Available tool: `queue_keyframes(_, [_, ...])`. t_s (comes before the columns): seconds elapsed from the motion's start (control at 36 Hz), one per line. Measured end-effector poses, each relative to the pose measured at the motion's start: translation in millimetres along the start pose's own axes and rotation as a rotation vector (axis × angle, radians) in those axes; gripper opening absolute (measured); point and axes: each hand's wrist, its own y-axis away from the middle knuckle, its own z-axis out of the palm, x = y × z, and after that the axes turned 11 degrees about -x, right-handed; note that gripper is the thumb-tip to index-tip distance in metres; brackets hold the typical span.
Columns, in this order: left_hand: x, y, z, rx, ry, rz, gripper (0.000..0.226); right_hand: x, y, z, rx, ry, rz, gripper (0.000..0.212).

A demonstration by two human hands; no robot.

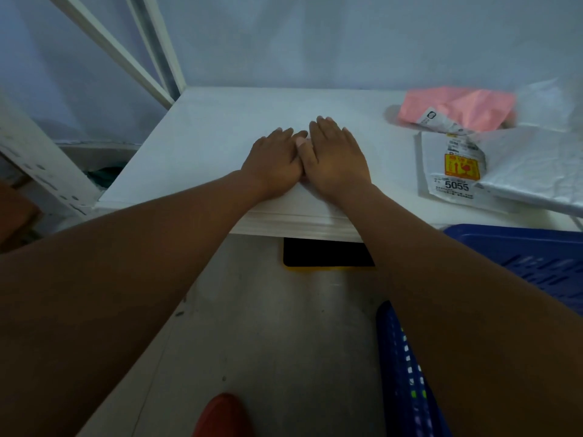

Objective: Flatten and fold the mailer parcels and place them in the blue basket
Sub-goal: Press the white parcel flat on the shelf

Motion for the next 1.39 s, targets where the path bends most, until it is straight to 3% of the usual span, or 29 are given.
queue_keyframes(0.11, [-0.6, 1.1, 2.0, -0.026, -0.017, -0.055, 0.056, -0.5, 1.6, -0.4, -0.008, -0.009, -0.029, 0.061])
queue_keyframes(0.31, [0.2, 0.5, -1.0, -0.074, -0.029, -0.065, 0.056, 4.0, -7.8, 8.8, -0.136, 0.034, 0.014, 0.090])
queue_keyframes(0.44, [5.0, 3.1, -4.4, -0.093, -0.038, -0.079, 0.055, 7.6, -14.0, 9.5, -0.165, 0.055, 0.022, 0.094])
queue_keyframes(0.56, [5.3, 5.3, -3.0, -0.066, -0.037, -0.073, 0.056, 4.0, -6.9, 6.5, -0.128, 0.010, 0.013, 0.077])
queue_keyframes(0.67, [4.7, 7.5, -0.9, 0.159, -0.134, -0.013, 0.058, 1.6, -2.4, 4.6, -0.057, 0.048, -0.001, 0.065])
queue_keyframes(0.78, [5.4, 5.0, -3.1, -0.053, -0.052, -0.026, 0.055, 4.3, -6.6, 5.5, -0.135, 0.005, 0.002, 0.068])
queue_keyframes(1.0, [8.3, 4.0, -9.2, -0.135, -0.036, -0.063, 0.057, 7.6, -14.1, 7.6, -0.167, 0.008, 0.011, 0.086])
queue_keyframes(1.14, [11.3, 3.5, -12.5, -0.158, -0.043, -0.076, 0.058, 4.2, -14.8, 1.0, -0.199, 0.006, 0.023, 0.056])
queue_keyframes(1.39, [8.7, 5.6, -8.8, -0.123, -0.040, -0.056, 0.057, 2.4, -12.9, 5.4, -0.141, 0.026, 0.014, 0.055])
